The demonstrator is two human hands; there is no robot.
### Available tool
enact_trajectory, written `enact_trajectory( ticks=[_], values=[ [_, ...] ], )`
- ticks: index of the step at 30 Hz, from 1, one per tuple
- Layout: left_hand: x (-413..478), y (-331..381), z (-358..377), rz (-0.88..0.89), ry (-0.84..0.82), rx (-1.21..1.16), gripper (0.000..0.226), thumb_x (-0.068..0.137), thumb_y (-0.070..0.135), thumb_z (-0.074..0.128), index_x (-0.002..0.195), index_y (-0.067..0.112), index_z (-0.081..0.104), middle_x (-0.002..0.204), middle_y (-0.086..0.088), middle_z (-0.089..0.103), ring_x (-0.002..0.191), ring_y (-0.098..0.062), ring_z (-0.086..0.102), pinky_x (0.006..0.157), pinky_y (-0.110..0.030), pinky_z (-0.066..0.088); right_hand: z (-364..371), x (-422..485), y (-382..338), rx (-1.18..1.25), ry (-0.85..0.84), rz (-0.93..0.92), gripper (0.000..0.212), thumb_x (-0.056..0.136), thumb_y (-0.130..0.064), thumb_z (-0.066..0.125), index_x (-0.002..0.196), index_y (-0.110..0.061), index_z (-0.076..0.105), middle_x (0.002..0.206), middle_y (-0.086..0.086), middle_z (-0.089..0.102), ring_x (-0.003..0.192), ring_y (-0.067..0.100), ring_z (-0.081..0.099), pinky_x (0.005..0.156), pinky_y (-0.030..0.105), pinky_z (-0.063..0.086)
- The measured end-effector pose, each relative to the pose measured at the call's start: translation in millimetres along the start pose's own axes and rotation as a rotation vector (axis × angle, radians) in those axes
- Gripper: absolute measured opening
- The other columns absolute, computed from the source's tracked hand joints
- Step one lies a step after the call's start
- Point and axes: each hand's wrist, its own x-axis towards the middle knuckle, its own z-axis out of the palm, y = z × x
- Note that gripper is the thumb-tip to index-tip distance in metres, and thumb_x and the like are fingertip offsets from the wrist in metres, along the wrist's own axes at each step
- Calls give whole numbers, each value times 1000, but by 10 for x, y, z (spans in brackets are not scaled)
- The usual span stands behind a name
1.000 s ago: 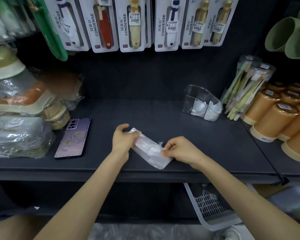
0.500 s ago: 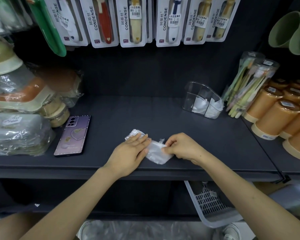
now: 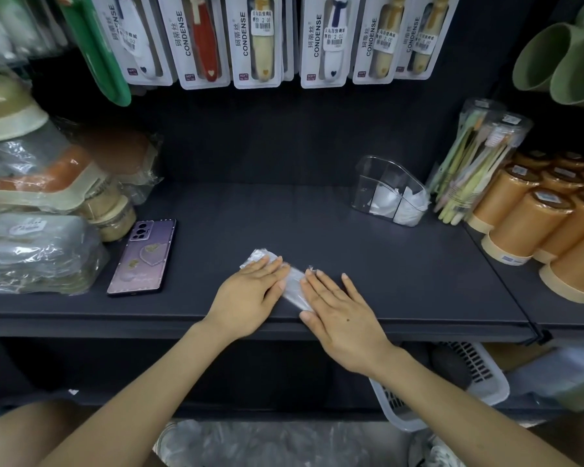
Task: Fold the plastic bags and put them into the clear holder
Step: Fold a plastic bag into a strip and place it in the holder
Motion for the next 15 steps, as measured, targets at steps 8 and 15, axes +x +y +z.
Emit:
enact_trajectory(
  ticks=[8, 15],
  values=[
    [83, 51, -77, 82, -4, 162, 80, 90, 54, -9, 149, 13, 27, 157, 0, 24, 147, -13, 10, 115, -22, -6, -82, -27, 10, 40, -116, -3, 94, 69, -66, -37, 146, -19, -10, 153, -8, -17, 140, 4, -21, 116, 40, -17],
    [166, -125, -45, 79, -197, 131, 57, 101, 47, 5, 152, 21, 4, 161, 7, 1, 140, 2, -11, 112, -16, -14, -90, -67, 41, 9, -136, 0, 96, 72, -65, -32, 151, -19, -8, 159, -6, -13, 141, 5, -21, 118, 43, -15]
  ],
)
